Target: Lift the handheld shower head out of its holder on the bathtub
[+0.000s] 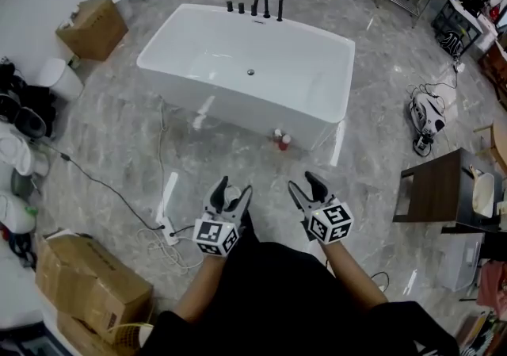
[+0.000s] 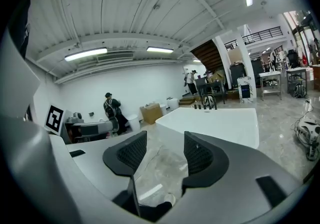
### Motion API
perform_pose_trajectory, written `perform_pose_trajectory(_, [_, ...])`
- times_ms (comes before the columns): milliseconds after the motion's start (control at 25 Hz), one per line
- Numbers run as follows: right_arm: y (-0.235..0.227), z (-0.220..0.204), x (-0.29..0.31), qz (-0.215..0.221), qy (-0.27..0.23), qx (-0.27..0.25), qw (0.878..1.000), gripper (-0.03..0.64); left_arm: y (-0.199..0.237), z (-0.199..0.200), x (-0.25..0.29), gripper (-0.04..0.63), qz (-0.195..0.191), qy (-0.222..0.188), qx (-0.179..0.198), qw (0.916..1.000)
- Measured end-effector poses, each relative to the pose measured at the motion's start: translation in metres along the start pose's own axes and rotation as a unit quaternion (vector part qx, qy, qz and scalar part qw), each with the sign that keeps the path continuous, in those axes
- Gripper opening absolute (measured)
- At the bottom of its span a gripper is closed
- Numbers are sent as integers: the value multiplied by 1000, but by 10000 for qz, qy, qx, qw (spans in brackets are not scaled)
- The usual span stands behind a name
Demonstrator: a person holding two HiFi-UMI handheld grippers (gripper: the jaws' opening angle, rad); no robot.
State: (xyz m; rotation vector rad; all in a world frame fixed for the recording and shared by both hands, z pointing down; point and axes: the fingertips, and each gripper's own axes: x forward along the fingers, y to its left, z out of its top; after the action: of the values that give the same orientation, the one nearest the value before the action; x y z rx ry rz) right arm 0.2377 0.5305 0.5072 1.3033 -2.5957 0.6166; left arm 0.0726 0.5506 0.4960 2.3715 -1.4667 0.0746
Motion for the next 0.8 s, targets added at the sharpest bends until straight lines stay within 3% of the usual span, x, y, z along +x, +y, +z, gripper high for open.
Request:
perform_pose_trajectory(400, [-21, 68, 151, -176, 225, -61, 9996, 206, 138, 79, 85, 268, -32, -123, -67, 9999])
perform_pose_trajectory(800, [3, 119, 275, -244, 354, -253, 9988, 206, 257, 122, 110, 270, -77, -197, -271, 9994])
